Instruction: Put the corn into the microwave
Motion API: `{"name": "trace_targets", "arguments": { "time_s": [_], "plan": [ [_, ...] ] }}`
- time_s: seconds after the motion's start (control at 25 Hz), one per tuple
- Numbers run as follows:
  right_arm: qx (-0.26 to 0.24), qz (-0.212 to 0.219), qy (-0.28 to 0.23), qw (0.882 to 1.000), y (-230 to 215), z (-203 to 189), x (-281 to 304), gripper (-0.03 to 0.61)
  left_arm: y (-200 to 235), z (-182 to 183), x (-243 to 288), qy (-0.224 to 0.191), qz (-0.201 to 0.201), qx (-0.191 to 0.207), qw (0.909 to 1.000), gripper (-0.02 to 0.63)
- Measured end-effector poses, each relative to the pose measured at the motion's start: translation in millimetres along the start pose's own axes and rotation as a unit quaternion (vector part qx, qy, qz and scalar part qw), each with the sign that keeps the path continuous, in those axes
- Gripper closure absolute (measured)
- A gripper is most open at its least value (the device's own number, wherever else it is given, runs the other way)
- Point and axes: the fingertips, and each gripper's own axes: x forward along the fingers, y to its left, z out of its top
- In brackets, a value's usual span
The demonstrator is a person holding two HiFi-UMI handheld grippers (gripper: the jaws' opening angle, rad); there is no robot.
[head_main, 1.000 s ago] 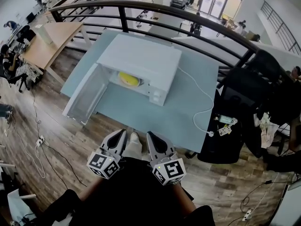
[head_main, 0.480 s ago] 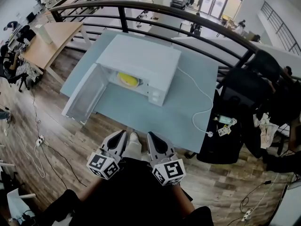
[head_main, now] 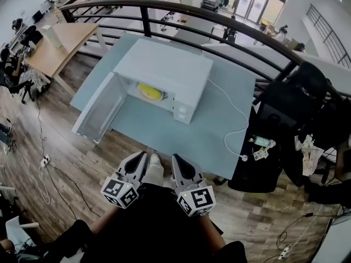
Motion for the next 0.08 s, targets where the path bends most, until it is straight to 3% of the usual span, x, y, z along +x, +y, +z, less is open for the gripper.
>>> {"name": "trace_targets", "arguments": {
  "time_s": [0.08],
  "plan": [
    [0.002,-0.003,0.001,1.000,-2.4,-0.7,0.1,0.569,1.0,-0.1,0.7,0.000,0.002,-0.001,1.0000,0.612]
  ]
}}
